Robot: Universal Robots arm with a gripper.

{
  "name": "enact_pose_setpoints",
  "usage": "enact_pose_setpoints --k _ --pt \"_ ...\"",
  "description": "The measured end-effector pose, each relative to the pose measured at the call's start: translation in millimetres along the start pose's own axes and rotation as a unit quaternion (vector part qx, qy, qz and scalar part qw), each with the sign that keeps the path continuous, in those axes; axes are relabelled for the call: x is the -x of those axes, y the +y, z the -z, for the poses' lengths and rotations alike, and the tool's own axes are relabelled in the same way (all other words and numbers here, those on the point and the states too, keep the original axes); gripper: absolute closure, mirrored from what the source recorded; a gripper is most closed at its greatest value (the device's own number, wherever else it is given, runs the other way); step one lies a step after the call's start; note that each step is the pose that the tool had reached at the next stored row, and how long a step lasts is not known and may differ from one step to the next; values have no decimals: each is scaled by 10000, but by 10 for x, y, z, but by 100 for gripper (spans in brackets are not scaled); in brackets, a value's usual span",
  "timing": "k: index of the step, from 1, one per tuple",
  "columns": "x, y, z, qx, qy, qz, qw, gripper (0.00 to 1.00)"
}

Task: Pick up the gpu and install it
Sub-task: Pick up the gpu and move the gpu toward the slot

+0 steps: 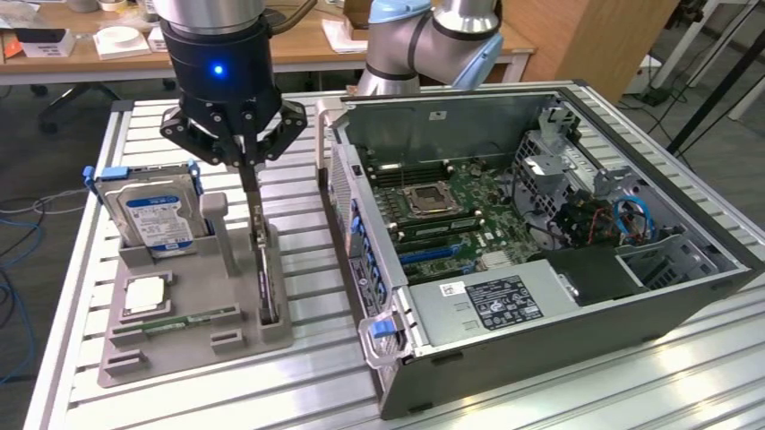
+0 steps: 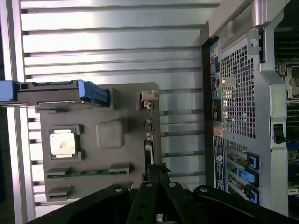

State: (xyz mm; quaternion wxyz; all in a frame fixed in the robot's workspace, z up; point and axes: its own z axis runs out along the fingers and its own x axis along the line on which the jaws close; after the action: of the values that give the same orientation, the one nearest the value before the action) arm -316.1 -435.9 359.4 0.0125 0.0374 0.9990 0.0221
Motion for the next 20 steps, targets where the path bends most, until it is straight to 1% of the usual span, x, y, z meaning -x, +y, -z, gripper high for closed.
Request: enact_pose_setpoints --k 1,2,4,5,7,9,10,20 --pt "0 0 0 0 0 0 10000 83" --pt "0 0 0 0 0 0 10000 83" --pt "0 0 0 0 0 0 10000 71" --pt "0 0 0 0 0 0 10000 71" --pt "0 0 0 0 0 0 10000 59" --pt "0 0 0 0 0 0 10000 59" --pt "0 0 0 0 0 0 10000 53" --pt "0 0 -2 0 0 0 10000 53"
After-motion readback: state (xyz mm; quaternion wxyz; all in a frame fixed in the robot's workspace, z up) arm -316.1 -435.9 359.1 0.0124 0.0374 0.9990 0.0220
